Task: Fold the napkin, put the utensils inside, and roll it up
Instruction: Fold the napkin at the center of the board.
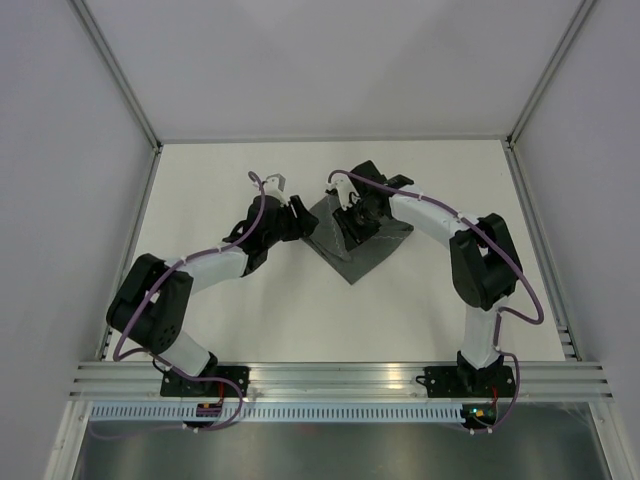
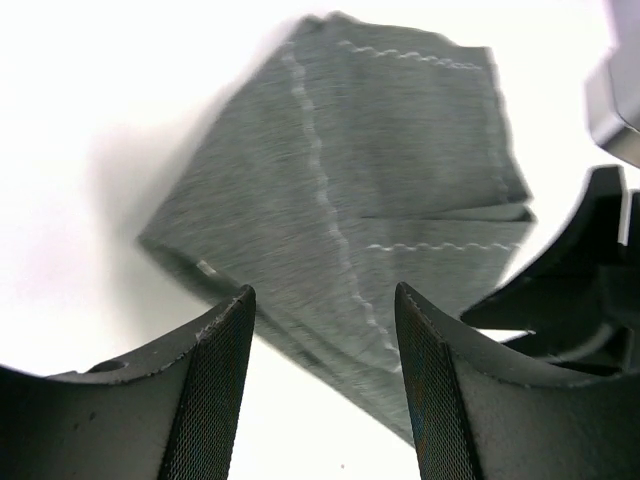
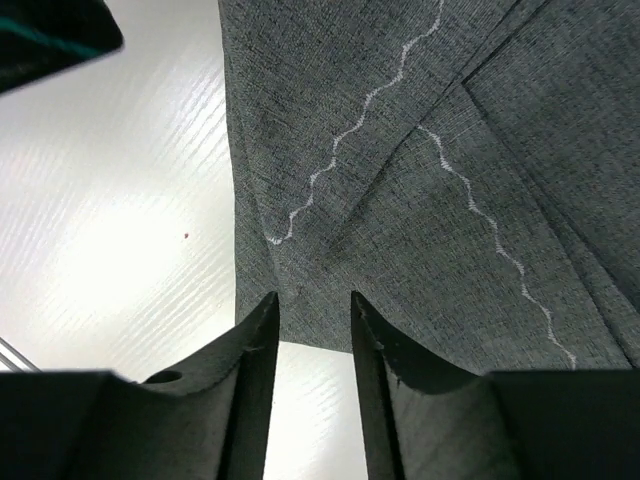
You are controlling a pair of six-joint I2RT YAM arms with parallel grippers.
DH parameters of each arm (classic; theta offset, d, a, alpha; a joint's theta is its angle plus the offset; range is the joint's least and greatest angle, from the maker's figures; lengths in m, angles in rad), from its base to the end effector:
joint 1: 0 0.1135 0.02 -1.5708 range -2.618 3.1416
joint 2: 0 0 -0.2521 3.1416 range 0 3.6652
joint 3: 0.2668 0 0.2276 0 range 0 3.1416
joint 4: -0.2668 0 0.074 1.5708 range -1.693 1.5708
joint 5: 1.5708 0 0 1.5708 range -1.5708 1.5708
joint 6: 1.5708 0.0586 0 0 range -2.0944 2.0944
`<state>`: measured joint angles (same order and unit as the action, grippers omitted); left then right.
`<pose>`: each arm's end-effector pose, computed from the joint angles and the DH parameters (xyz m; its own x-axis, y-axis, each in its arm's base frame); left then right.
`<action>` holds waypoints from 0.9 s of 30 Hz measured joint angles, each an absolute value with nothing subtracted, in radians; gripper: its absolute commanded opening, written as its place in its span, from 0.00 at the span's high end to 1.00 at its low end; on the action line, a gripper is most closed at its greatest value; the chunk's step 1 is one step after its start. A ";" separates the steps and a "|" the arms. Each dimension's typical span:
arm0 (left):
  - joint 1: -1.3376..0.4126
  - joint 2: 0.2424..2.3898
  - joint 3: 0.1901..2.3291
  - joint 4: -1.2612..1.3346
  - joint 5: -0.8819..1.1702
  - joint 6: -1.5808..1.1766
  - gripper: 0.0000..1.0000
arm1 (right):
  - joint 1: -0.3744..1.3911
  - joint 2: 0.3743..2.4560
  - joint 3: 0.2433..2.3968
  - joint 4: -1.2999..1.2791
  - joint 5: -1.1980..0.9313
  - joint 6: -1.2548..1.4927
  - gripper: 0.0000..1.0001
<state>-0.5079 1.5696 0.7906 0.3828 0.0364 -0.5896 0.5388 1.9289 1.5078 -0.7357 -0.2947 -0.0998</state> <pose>0.2964 -0.1674 0.2029 -0.5668 -0.3204 -0.7590 0.2409 0.8165 -0.5246 0.3222 0.2125 0.1955 -0.7230 -0.5433 -0.4268 -0.6666 0.7108 0.2245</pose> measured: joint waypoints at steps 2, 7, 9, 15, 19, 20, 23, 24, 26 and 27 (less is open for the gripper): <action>-0.505 1.570 0.790 0.331 -0.005 -0.609 0.37 | 0.543 1.946 1.508 -0.733 -0.295 -0.099 0.56; -0.496 1.570 0.790 0.279 -0.056 -0.642 0.36 | 0.541 1.995 1.508 -0.733 -0.299 -0.093 0.54; -0.495 1.570 0.790 0.274 -0.064 -0.648 0.36 | 0.541 2.003 1.508 -0.733 -0.299 -0.090 0.53; -0.495 1.579 0.790 0.270 -0.078 -0.662 0.37 | 0.541 2.015 1.508 -0.733 -0.323 -0.077 0.53; -0.491 1.614 0.795 0.265 -0.080 -0.666 0.37 | 0.541 2.028 1.508 -0.733 -0.343 -0.073 0.53; -0.490 1.625 0.797 0.262 -0.080 -0.667 0.37 | 0.541 2.030 1.508 -0.733 -0.347 -0.072 0.53; -0.488 1.653 0.804 0.257 -0.080 -0.670 0.37 | 0.541 2.030 1.508 -0.733 -0.363 -0.070 0.54; -0.487 1.660 0.806 0.256 -0.080 -0.670 0.37 | 0.541 2.030 1.508 -0.732 -0.366 -0.068 0.55; -0.486 1.671 0.810 0.255 -0.080 -0.673 0.37 | 0.541 2.030 1.508 -0.732 -0.370 -0.066 0.58; -0.486 1.678 0.815 0.255 -0.080 -0.673 0.37 | 0.541 2.030 1.508 -0.731 -0.373 -0.065 0.58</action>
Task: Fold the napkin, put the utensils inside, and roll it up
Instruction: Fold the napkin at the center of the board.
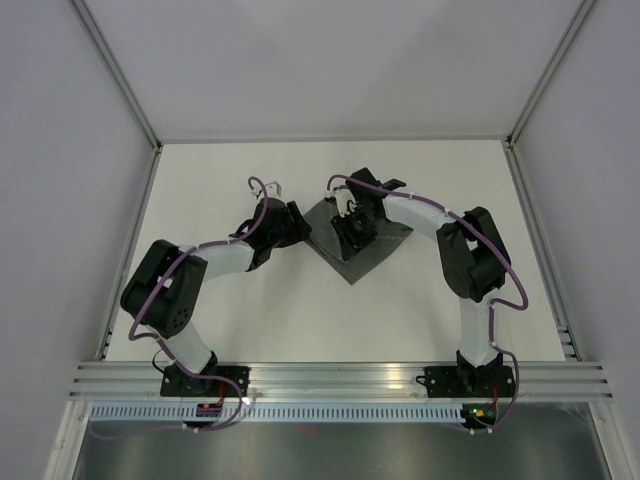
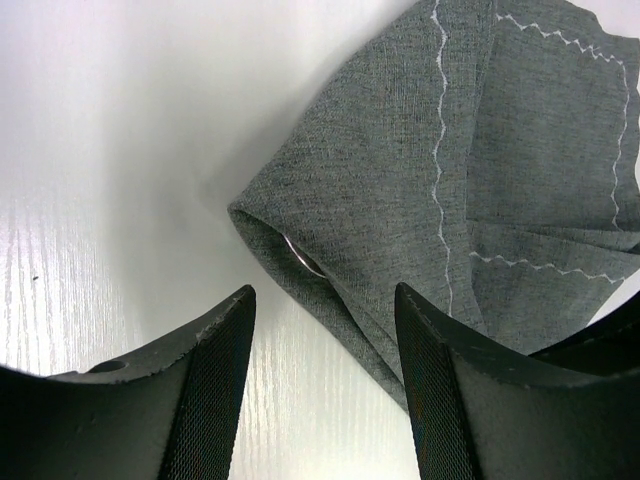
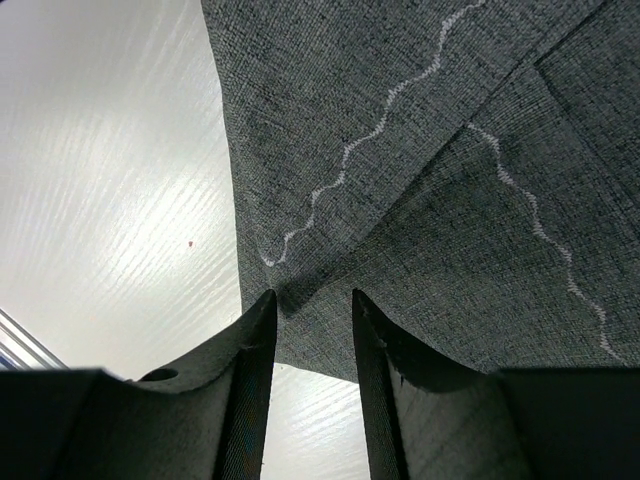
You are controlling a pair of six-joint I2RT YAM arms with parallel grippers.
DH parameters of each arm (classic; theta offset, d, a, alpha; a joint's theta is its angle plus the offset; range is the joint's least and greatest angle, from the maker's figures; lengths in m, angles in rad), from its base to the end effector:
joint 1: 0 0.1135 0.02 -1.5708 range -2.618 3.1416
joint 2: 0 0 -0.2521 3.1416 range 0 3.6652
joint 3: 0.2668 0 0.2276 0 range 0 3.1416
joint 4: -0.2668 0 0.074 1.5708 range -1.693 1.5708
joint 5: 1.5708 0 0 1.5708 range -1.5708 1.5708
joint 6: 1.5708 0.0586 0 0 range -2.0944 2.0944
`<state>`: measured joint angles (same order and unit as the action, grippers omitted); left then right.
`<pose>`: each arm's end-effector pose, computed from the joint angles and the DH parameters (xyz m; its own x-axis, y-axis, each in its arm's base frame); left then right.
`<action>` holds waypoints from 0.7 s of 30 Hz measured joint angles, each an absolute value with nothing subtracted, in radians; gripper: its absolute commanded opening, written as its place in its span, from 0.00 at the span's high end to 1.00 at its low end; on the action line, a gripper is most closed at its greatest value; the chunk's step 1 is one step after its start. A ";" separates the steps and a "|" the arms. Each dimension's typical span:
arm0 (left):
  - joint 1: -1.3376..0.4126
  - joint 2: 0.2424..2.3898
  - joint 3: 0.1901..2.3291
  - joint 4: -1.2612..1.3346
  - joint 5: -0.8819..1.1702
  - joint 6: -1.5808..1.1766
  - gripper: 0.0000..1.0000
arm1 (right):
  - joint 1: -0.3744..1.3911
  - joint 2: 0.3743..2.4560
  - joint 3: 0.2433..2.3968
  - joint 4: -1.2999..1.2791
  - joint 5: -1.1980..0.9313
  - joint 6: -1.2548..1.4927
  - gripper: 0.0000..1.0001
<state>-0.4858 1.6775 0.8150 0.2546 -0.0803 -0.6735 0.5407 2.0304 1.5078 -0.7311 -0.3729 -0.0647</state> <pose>0.3063 -0.1564 0.1608 -0.6488 -0.3605 -0.6702 0.0033 0.8793 -0.4762 0.3252 0.2201 0.1597 -0.7756 -0.5359 -0.3335 -0.6282 0.7068 0.3253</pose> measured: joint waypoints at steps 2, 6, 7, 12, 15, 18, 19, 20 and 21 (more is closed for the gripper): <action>-0.485 1.689 0.825 0.254 -0.080 -0.674 0.37 | 0.541 2.030 1.508 -0.731 -0.381 -0.064 0.56; -0.485 1.699 0.841 0.254 -0.080 -0.675 0.37 | 0.541 2.030 1.508 -0.730 -0.393 -0.060 0.52; -0.485 1.699 0.842 0.254 -0.080 -0.676 0.37 | 0.541 2.030 1.508 -0.730 -0.397 -0.058 0.51; -0.485 1.700 0.849 0.253 -0.080 -0.677 0.38 | 0.541 2.030 1.508 -0.730 -0.416 -0.054 0.51; -0.485 1.700 0.854 0.250 -0.080 -0.677 0.38 | 0.541 2.030 1.508 -0.730 -0.426 -0.049 0.51; -0.485 1.705 0.855 0.247 -0.080 -0.677 0.38 | 0.541 2.030 1.508 -0.730 -0.430 -0.047 0.51; -0.484 1.707 0.856 0.246 -0.080 -0.677 0.38 | 0.541 2.030 1.508 -0.730 -0.432 -0.048 0.52; -0.484 1.708 0.857 0.243 -0.080 -0.677 0.38 | 0.541 2.030 1.508 -0.730 -0.433 -0.047 0.52; -0.484 1.709 0.857 0.239 -0.080 -0.677 0.38 | 0.541 2.030 1.508 -0.730 -0.433 -0.047 0.55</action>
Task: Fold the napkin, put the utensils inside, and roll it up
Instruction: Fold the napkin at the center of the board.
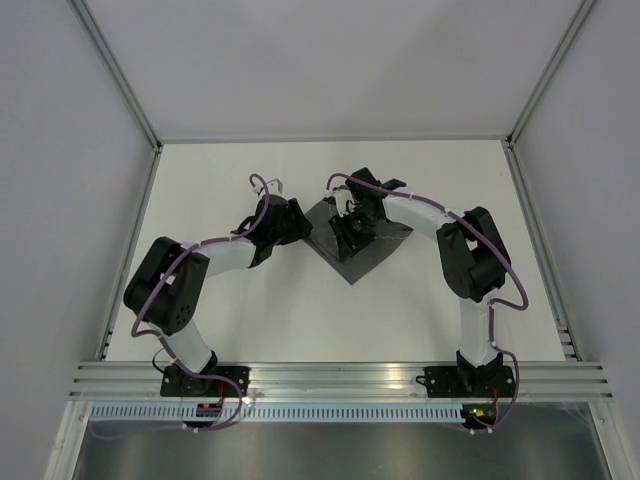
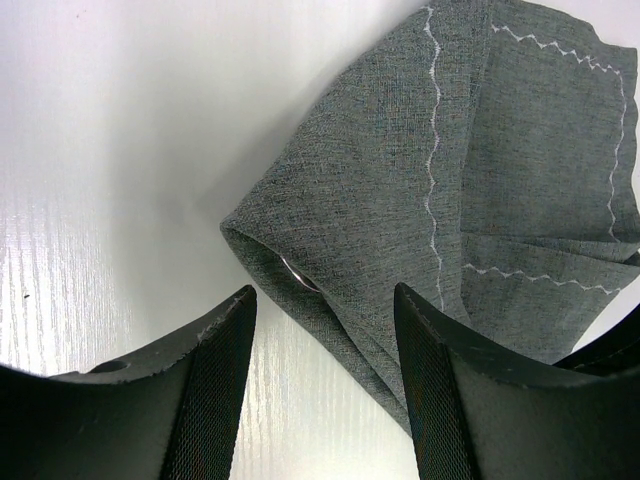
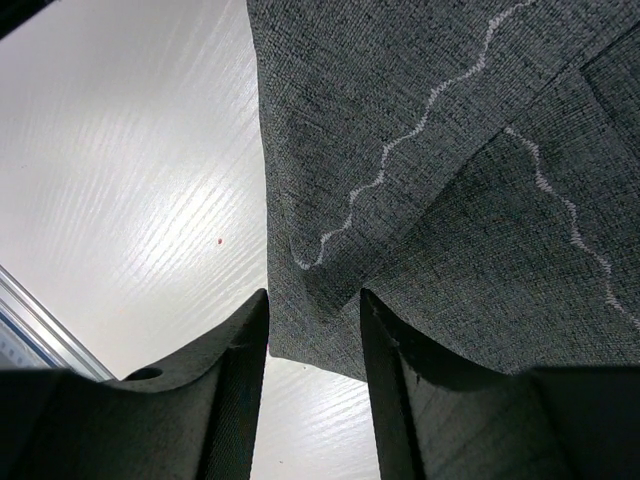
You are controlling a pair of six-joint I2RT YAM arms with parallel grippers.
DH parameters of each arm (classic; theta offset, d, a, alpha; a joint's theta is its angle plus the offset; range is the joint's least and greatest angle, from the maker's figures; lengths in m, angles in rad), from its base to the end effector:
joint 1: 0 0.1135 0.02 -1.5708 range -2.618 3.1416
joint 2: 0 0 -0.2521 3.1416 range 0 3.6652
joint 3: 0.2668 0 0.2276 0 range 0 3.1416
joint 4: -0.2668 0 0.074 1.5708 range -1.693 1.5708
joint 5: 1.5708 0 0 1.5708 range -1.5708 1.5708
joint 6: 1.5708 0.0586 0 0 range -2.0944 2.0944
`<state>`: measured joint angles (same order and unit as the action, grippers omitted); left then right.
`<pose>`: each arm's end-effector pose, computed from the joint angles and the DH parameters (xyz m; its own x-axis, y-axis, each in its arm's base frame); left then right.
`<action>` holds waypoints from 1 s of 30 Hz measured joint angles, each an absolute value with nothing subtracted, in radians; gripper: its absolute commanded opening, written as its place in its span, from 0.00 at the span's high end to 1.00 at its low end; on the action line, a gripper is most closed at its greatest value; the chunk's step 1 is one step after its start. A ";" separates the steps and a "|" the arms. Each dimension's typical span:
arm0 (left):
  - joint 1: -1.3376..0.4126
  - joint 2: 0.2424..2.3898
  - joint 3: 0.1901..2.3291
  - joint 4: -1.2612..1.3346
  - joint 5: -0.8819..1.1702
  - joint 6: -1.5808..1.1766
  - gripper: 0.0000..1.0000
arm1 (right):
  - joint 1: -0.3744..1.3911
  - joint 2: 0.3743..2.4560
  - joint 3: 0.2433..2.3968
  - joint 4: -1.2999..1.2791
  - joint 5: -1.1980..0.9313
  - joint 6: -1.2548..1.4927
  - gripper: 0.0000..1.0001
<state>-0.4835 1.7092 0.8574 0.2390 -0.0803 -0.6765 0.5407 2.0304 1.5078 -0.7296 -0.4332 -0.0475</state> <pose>0.3146 -0.1599 0.1614 -0.6508 -0.3631 -0.6668 -0.0028 0.8793 -0.4762 0.3233 0.2228 0.1611 -0.7858 -0.5220 -0.3318 -0.6179 0.6865 0.3833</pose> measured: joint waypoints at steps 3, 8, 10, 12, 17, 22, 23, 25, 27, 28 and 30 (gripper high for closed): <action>-0.482 1.711 0.859 0.238 -0.080 -0.677 0.38 | 0.541 2.032 1.508 -0.729 -0.433 -0.045 0.63; -0.479 1.732 0.866 0.238 -0.080 -0.677 0.38 | 0.541 2.041 1.507 -0.728 -0.433 -0.046 0.77; -0.478 1.741 0.869 0.238 -0.080 -0.677 0.38 | 0.541 2.041 1.505 -0.726 -0.432 -0.046 0.80; -0.477 1.749 0.873 0.238 -0.080 -0.677 0.38 | 0.541 2.041 1.497 -0.721 -0.432 -0.047 0.84; -0.476 1.766 0.889 0.234 -0.080 -0.677 0.37 | 0.541 2.036 1.472 -0.722 -0.428 -0.051 0.87; -0.470 1.779 0.908 0.232 -0.079 -0.677 0.37 | 0.541 2.004 1.456 -0.729 -0.421 -0.059 0.89; -0.468 1.782 0.912 0.232 -0.079 -0.677 0.37 | 0.541 1.996 1.452 -0.728 -0.420 -0.060 0.89; -0.466 1.790 0.922 0.232 -0.079 -0.677 0.37 | 0.541 1.984 1.444 -0.731 -0.419 -0.062 0.89; -0.465 1.798 0.930 0.229 -0.078 -0.677 0.37 | 0.541 1.977 1.435 -0.730 -0.417 -0.066 0.90; -0.464 1.802 0.934 0.226 -0.078 -0.677 0.37 | 0.541 1.975 1.428 -0.728 -0.416 -0.068 0.90; -0.464 1.810 0.943 0.218 -0.078 -0.677 0.37 | 0.541 1.973 1.410 -0.725 -0.414 -0.069 0.90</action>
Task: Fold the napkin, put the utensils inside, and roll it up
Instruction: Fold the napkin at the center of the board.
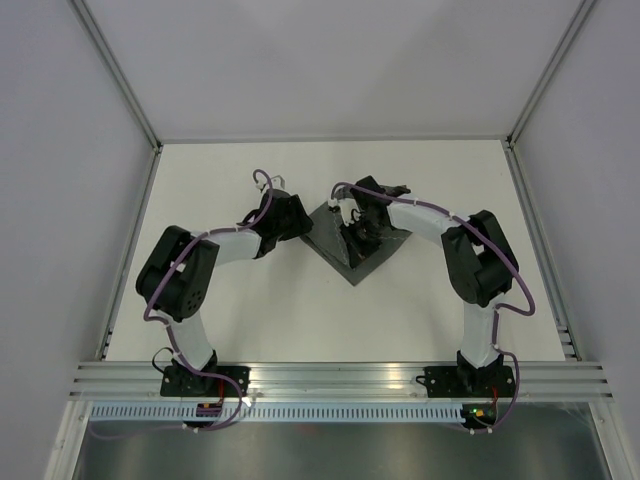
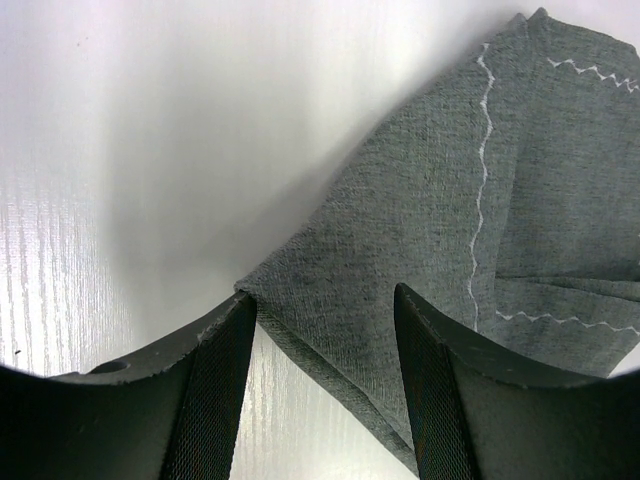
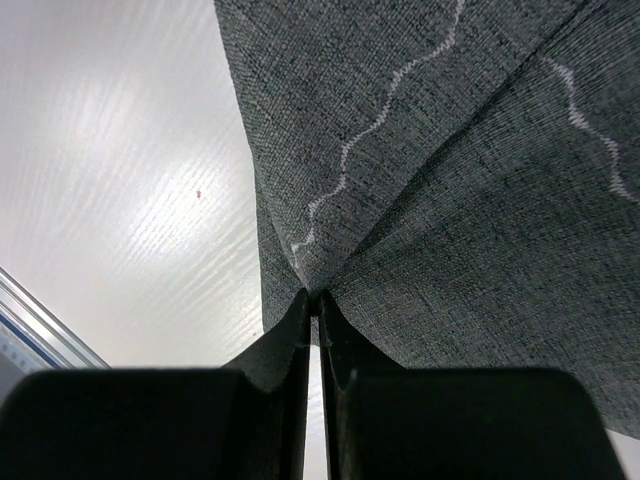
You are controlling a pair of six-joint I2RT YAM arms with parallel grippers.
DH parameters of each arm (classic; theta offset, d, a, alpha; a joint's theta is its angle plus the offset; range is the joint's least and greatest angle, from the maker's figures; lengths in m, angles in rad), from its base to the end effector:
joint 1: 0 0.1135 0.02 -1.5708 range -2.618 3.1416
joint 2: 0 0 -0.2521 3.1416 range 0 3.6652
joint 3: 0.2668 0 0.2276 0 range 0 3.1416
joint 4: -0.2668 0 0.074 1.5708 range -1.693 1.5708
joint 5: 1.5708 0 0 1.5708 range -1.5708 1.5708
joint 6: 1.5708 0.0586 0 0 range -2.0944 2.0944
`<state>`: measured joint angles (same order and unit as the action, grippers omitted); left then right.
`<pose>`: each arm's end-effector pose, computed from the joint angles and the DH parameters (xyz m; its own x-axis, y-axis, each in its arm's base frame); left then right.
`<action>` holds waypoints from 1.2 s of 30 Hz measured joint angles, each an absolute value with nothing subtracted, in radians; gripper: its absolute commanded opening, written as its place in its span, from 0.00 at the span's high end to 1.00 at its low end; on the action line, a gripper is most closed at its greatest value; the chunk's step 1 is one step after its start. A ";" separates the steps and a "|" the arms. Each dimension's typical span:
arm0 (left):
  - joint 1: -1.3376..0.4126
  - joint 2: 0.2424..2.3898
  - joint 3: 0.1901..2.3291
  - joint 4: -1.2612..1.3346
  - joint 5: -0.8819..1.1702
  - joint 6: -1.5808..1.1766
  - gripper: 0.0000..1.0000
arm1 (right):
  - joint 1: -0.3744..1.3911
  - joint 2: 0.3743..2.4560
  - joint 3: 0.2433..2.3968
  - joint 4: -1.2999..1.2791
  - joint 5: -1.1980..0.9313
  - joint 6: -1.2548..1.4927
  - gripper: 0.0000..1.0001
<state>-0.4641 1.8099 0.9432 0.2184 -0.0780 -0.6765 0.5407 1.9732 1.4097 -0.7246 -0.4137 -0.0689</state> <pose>0.3357 -0.1629 0.1500 -0.6657 -0.3648 -0.6510 -0.0334 0.8861 -0.4624 0.3068 0.2117 0.1563 -0.7823 -0.5432 -0.3049 -0.6228 0.6916 0.3659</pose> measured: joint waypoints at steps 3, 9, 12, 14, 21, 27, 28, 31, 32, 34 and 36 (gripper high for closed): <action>-0.463 1.824 0.956 0.210 -0.078 -0.677 0.37 | 0.541 1.973 1.375 -0.719 -0.412 -0.073 0.90; -0.460 1.831 0.968 0.195 -0.077 -0.677 0.37 | 0.541 1.973 1.362 -0.717 -0.411 -0.075 0.90; -0.460 1.831 0.970 0.188 -0.077 -0.676 0.37 | 0.541 1.973 1.362 -0.717 -0.410 -0.075 0.90; -0.460 1.831 0.970 0.186 -0.077 -0.676 0.37 | 0.541 1.973 1.362 -0.717 -0.410 -0.075 0.91; -0.453 1.844 0.982 0.172 -0.077 -0.676 0.37 | 0.541 1.954 1.362 -0.719 -0.402 -0.076 0.89; -0.449 1.855 0.985 0.170 -0.077 -0.676 0.37 | 0.541 1.929 1.338 -0.713 -0.386 -0.083 0.90; -0.449 1.855 0.985 0.170 -0.077 -0.676 0.37 | 0.541 1.929 1.329 -0.712 -0.384 -0.083 0.90; -0.449 1.855 0.985 0.170 -0.077 -0.676 0.37 | 0.541 1.929 1.309 -0.714 -0.379 -0.083 0.91; -0.449 1.855 0.985 0.170 -0.077 -0.676 0.37 | 0.541 1.929 1.304 -0.711 -0.380 -0.083 0.91; -0.449 1.855 0.985 0.170 -0.077 -0.676 0.37 | 0.541 1.929 1.302 -0.710 -0.380 -0.083 0.91; -0.449 1.856 0.985 0.170 -0.076 -0.676 0.37 | 0.541 1.929 1.302 -0.710 -0.380 -0.083 0.91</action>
